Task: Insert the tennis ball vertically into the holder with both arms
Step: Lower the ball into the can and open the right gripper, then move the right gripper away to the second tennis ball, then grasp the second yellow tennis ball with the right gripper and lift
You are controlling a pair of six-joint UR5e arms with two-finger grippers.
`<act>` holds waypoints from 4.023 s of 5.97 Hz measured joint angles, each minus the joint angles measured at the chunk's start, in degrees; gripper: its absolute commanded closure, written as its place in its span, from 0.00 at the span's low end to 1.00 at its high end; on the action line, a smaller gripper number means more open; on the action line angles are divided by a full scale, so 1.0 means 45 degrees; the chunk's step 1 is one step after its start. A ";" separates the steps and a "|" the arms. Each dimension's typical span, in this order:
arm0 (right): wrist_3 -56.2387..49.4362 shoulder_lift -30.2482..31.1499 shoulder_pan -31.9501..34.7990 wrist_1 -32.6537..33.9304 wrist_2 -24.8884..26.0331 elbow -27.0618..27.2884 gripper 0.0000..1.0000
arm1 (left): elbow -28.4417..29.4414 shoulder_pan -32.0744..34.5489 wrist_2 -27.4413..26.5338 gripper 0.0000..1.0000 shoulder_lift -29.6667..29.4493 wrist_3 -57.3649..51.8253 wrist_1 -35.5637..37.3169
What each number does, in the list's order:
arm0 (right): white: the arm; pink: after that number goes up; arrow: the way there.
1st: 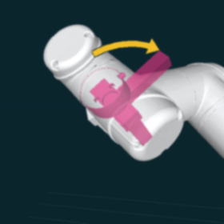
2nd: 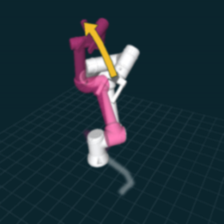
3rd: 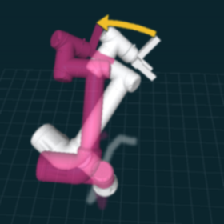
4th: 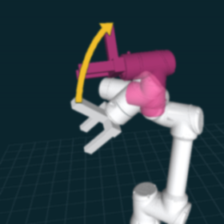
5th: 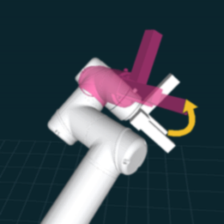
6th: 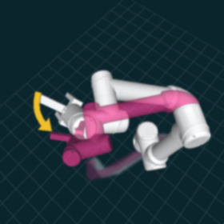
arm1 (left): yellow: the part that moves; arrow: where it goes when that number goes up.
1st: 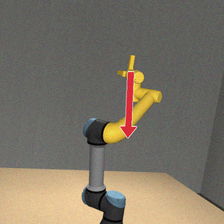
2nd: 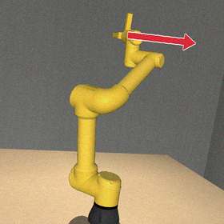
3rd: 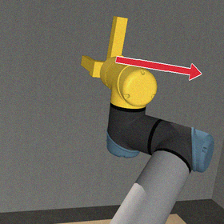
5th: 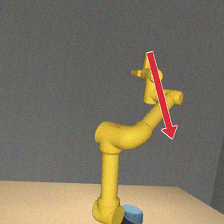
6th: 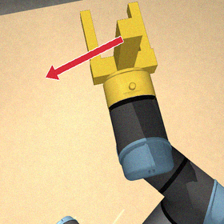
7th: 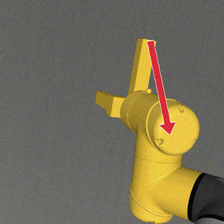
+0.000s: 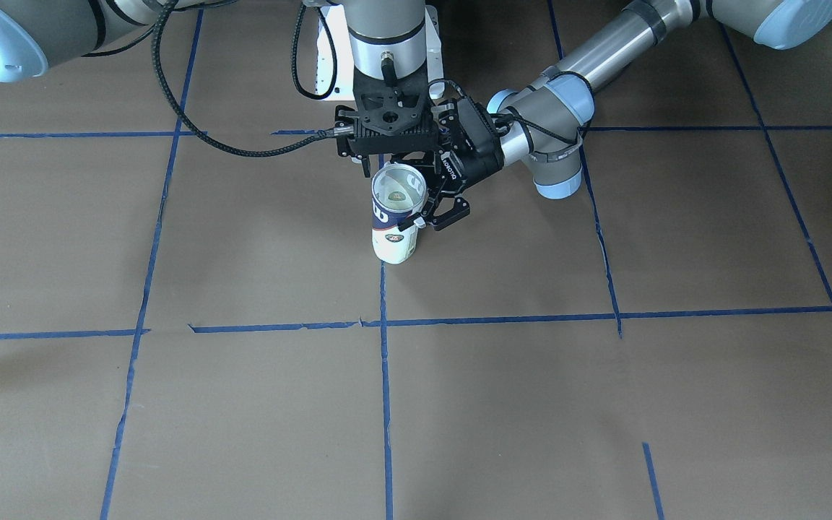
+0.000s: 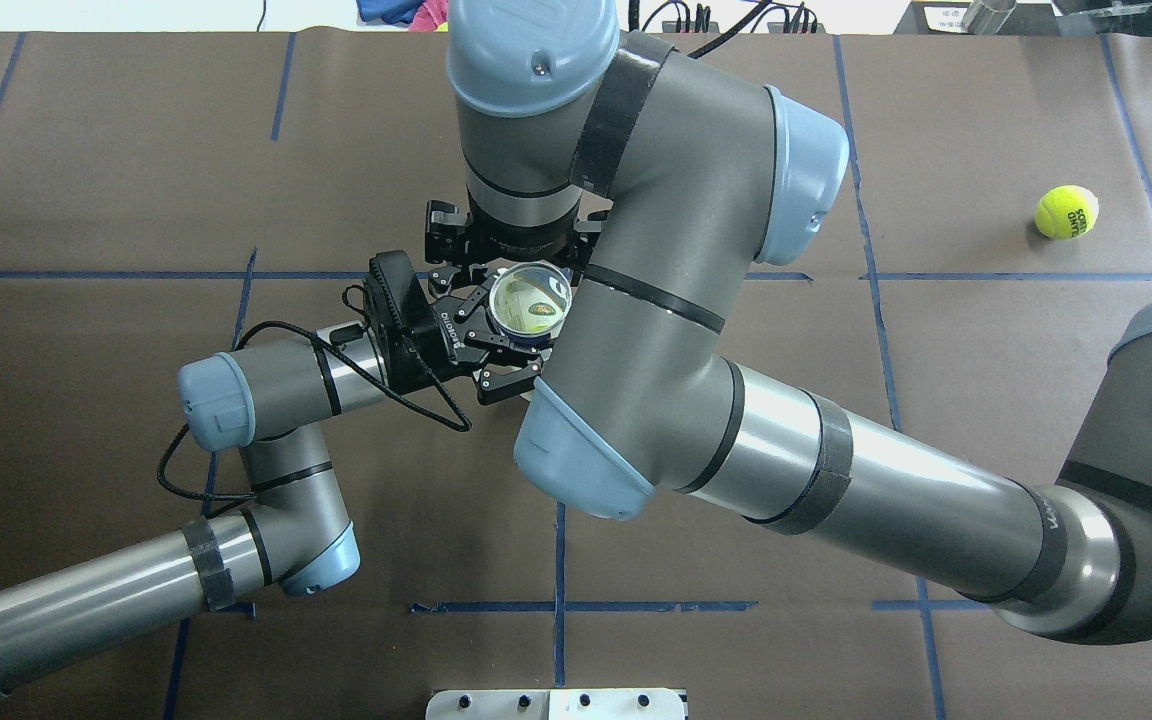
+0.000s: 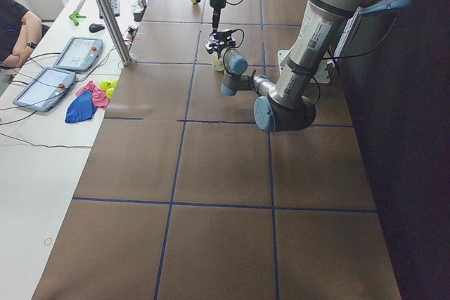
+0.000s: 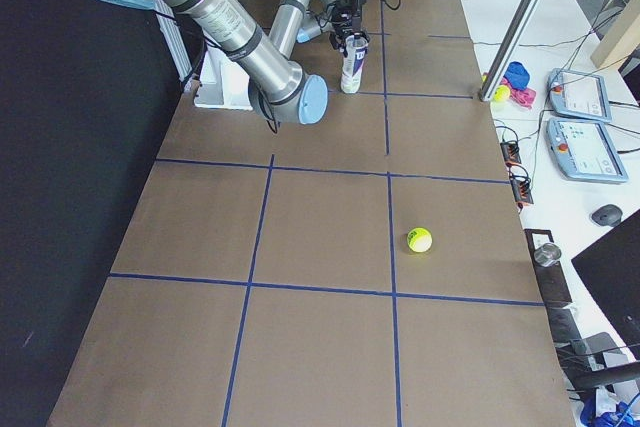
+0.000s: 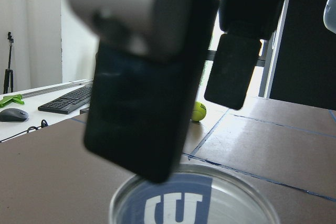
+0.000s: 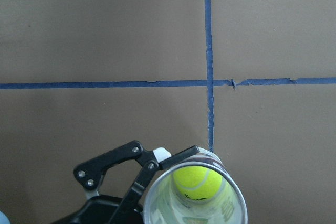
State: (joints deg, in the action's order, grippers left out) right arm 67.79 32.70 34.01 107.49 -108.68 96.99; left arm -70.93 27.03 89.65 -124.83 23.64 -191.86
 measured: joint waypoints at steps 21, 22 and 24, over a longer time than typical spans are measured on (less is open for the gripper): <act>-1.4431 0.7693 0.7332 -0.9588 -0.2374 -0.6889 1.00 | 0.0020 0.0084 -0.0018 0.18 0.0006 -0.0025 -0.0001; -1.3378 0.7678 0.7370 -0.9526 -0.2846 -0.6041 1.00 | 0.0019 0.0074 -0.0014 0.18 0.0006 -0.0021 0.0000; -1.0264 0.7680 0.7167 -0.8128 -0.3756 -0.3034 1.00 | 0.0015 0.0069 -0.0016 0.18 -0.0008 -0.0020 -0.0001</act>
State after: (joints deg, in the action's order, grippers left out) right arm 21.60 67.26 66.26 70.91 -125.58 83.33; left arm -70.86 27.33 89.58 -124.87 23.55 -191.87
